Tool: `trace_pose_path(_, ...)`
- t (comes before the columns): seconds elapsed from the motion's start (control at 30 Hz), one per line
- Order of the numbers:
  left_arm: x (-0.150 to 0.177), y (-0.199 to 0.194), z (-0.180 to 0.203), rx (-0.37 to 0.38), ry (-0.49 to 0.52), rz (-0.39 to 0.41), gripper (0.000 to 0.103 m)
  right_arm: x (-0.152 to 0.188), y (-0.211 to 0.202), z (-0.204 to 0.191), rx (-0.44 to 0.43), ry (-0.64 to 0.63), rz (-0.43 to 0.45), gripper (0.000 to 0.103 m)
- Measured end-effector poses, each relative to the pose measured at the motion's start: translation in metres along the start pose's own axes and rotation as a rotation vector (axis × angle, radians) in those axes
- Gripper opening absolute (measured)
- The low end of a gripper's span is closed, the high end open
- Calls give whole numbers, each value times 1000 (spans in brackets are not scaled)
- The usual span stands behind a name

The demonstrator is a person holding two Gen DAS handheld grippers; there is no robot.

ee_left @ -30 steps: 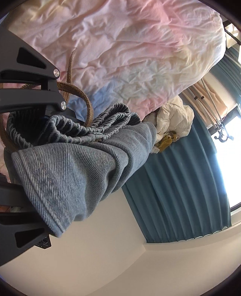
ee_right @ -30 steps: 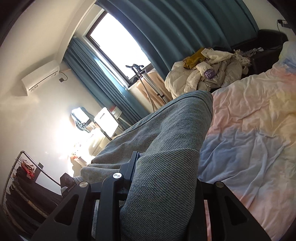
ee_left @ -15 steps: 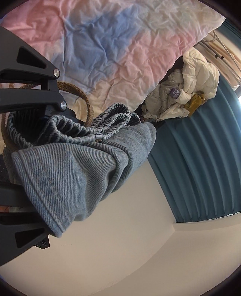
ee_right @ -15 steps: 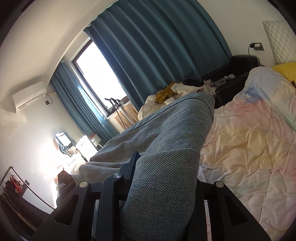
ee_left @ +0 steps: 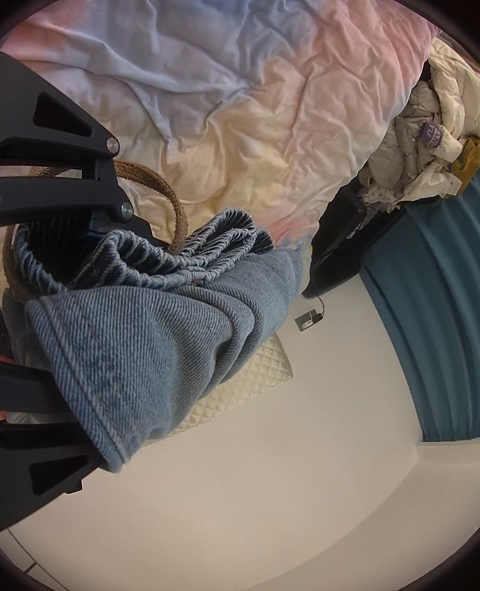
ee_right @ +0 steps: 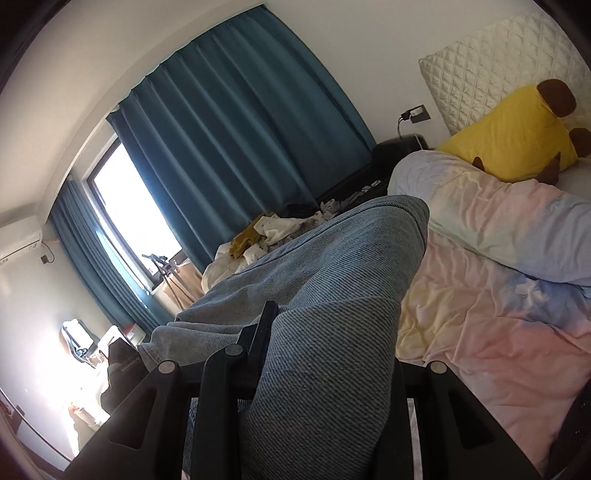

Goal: Fold clothes

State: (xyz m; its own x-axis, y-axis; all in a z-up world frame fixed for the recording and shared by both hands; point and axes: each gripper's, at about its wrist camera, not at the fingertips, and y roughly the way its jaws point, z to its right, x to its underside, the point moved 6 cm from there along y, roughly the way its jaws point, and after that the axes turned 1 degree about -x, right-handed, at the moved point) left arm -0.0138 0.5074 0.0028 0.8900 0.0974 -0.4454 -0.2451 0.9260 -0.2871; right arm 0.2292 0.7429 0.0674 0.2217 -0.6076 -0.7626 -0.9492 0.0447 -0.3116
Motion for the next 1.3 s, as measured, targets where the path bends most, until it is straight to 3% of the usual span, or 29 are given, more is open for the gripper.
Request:
trace_pose_path(0.3,18,61,-38,-33,32,-78,41,36,10,69,76,65,39,26)
trace_pose_path(0.53,30,86,-81,-23,14,-110,42,74,33,94,105,15,65,26)
trace_pose_path(0.83,44,111,-141,-1,-36,-142,44,141,82,161,123,204,-17,30)
trace_pose_path(0.97,51,122,-167,9,-58,-157,51,161,91,186,76,315,-30,43)
trace_pose_path(1.03,51,122,-167,0,-70,-173,54,161,94,187,85,319,-45,44)
trace_pose_path(1.23,54,110,-156,-111,16,-242,66,160,90,184,146,329,-71,54)
trace_pose_path(1.3,54,95,-151,-139,44,-242,80,160,84,182,183,345,-85,62)
